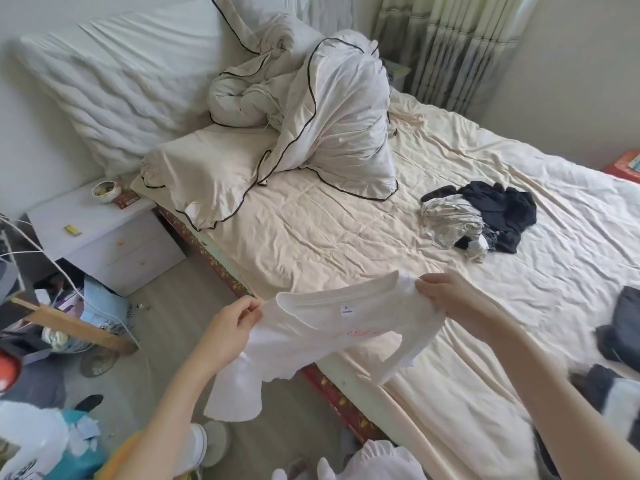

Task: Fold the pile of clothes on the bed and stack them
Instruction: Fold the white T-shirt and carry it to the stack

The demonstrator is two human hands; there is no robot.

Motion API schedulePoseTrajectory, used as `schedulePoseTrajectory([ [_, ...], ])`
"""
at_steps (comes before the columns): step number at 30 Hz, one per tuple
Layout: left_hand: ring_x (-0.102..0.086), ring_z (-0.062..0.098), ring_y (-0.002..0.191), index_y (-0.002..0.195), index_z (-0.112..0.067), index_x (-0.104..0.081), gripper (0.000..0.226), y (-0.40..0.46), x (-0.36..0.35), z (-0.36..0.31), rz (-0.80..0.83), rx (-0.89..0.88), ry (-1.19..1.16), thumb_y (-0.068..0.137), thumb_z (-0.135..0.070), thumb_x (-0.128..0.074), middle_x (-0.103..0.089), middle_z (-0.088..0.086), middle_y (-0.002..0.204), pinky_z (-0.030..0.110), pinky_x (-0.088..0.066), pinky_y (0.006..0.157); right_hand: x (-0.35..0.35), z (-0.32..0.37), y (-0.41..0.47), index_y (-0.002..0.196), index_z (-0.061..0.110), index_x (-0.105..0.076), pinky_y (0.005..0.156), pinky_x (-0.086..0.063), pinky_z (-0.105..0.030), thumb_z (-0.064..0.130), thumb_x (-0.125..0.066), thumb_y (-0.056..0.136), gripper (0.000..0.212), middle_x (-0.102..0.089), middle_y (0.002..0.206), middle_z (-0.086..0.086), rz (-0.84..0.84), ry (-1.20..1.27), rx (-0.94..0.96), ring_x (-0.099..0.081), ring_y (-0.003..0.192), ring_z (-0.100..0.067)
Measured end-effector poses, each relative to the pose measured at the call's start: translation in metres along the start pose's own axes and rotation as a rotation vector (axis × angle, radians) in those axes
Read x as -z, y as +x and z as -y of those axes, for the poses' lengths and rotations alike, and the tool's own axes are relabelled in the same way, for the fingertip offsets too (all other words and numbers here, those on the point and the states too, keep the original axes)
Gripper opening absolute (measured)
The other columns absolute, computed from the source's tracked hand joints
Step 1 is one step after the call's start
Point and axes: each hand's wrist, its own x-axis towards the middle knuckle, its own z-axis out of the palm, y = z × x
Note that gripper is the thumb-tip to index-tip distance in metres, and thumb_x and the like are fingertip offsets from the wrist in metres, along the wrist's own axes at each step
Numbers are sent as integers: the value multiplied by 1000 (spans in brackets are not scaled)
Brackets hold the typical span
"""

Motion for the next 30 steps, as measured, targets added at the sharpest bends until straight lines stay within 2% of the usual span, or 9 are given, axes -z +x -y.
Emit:
schedulePoseTrajectory([
  [2, -61, 15, 87, 87, -28, -61, 16, 4, 13, -3, -17, -57, 25, 97, -25, -49, -65, -6, 88, 29, -45, 77, -2, 1, -4, 65, 9, -53, 59, -30, -30, 17, -49, 94, 31, -47, 65, -12, -102, 6, 41, -44, 62, -21],
  [6, -59, 12, 75, 80, -38, -54, 18, 27, 34, -18, -156, -195, 131, 96, -34, -47, -64, -2, 77, 24, -44, 67, -8, 20, 9, 54, 14, -33, 50, -20, -31, 25, -44, 98, 47, -34, 51, -2, -318, -324, 265, -31, 50, -17],
  [9, -62, 24, 81, 89, -30, -57, 15, 56, 43, -23, -181, -232, 162, 96, -40, -46, -66, 4, 80, 43, -48, 74, -3, 29, 40, 60, 10, -36, 50, -21, -31, 29, -39, 101, 45, -39, 55, -6, -294, -364, 278, -34, 51, -19],
  [12, -64, 28, 86, 96, -25, -59, 19, 99, 47, -23, -155, -229, 151, 95, -41, -48, -67, 4, 83, 49, -50, 79, 5, 35, 88, 71, 0, -46, 56, -27, -30, 30, -40, 101, 43, -43, 66, -14, -201, -307, 260, -40, 59, -21],
  [16, -65, 30, 83, 101, -15, -62, 22, 182, 48, -17, -221, -267, 182, 95, -33, -52, -68, 4, 82, 43, -49, 75, 8, 43, 181, 82, -8, -53, 56, -30, -30, 26, -42, 100, 40, -46, 68, -9, -123, -313, 248, -42, 62, -20],
  [21, -62, 30, 83, 108, -11, -62, 25, 330, 39, 3, -254, -234, 288, 96, -29, -50, -68, 10, 85, 39, -46, 71, -5, 41, 344, 90, 14, -58, 68, -31, -26, 19, -44, 99, 17, -50, 77, 6, -80, -391, 208, -47, 82, -18],
  [25, -58, 32, 85, 108, -13, -62, 24, 454, 13, 45, -243, -176, 390, 98, -29, -47, -65, 9, 87, 35, -40, 67, -32, 17, 470, 93, 13, -62, 63, -35, -13, 21, -46, 97, 18, -55, 83, 1, -153, -444, 137, -49, 77, -17],
  [28, -54, 29, 82, 106, -17, -58, 24, 524, -11, 81, -250, -134, 518, 100, -33, -42, -65, 6, 93, 36, -40, 67, -59, -7, 545, 100, 2, -64, 74, -40, -31, 16, -47, 96, 21, -63, 99, -14, -203, -395, 105, -55, 95, -31],
  [30, -53, 28, 79, 104, -15, -57, 23, 563, -24, 102, -282, -136, 570, 100, -33, -42, -65, 5, 95, 34, -37, 66, -74, -21, 584, 99, 1, -64, 71, -34, -29, 14, -47, 96, 21, -64, 101, -15, -248, -384, 123, -56, 99, -32],
])
